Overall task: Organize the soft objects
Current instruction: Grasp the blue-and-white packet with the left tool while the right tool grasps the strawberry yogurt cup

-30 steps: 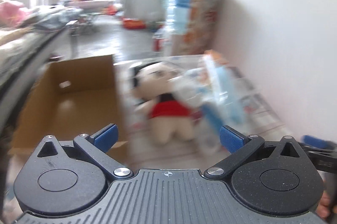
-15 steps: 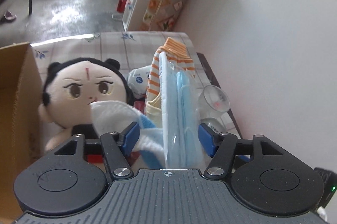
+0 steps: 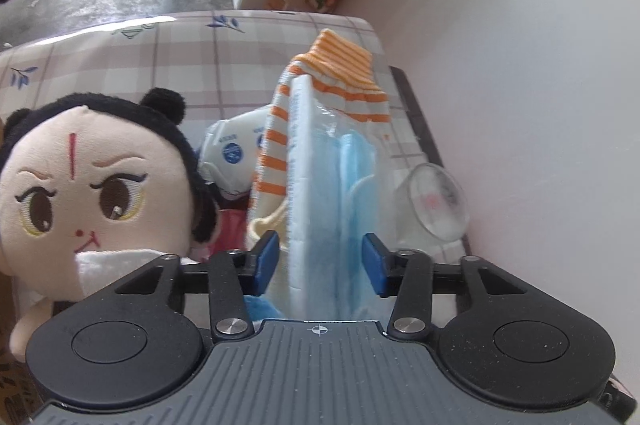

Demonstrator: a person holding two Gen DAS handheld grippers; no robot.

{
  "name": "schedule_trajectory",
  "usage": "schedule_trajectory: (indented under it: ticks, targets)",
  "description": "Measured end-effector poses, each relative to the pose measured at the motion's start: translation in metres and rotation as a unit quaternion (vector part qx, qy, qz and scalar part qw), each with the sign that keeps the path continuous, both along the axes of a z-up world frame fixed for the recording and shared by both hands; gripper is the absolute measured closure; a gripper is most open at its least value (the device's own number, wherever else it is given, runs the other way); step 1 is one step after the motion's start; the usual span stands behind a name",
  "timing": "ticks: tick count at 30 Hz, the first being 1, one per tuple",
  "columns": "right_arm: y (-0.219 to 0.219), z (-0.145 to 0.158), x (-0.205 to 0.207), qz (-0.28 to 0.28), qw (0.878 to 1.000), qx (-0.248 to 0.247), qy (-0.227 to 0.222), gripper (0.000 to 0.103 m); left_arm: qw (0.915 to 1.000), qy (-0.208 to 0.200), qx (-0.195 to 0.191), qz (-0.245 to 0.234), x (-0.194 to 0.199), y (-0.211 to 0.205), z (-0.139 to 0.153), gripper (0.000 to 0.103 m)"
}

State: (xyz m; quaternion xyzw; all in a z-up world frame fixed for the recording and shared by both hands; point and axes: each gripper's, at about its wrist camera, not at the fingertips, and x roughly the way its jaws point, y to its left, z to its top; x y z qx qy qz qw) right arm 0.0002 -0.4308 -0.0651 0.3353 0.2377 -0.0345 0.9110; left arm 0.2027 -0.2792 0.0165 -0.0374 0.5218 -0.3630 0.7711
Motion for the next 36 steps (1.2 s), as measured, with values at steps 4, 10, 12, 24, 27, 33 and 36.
schedule_trajectory:
  ticks: [4, 10, 12, 24, 27, 33, 36]
  targets:
    - [0.002, 0.0, -0.001, 0.002, 1.0, -0.011, -0.005, 0.042, 0.9991, 0.017, -0.036, -0.017, -0.008, 0.004, 0.003, 0.072]
    - [0.006, 0.0, -0.003, 0.011, 1.0, -0.022, -0.015, 0.047, 0.9979, 0.016, -0.047, -0.043, -0.016, -0.01, -0.003, 0.079]
    - [0.006, 0.0, -0.003, 0.012, 0.999, -0.025, -0.017, 0.049, 0.9985, 0.018, -0.024, -0.045, -0.017, -0.017, -0.01, 0.08]
    - [0.005, 0.01, -0.023, -0.002, 0.999, -0.037, -0.025, 0.051, 0.9948, -0.081, 0.039, -0.048, -0.049, -0.02, 0.002, 0.096]
    - [-0.006, 0.017, -0.039, -0.038, 0.998, -0.041, -0.023, 0.048, 0.9933, -0.106, 0.03, -0.035, -0.06, -0.005, 0.012, 0.096]
    - [-0.039, 0.01, -0.032, -0.079, 0.996, 0.028, 0.022, 0.033, 0.9907, -0.135, 0.009, -0.012, -0.074, 0.026, 0.023, 0.096]
    - [-0.051, 0.001, -0.014, -0.075, 0.993, 0.079, 0.044, 0.033, 0.9902, -0.139, 0.008, -0.005, -0.077, 0.033, 0.018, 0.096]
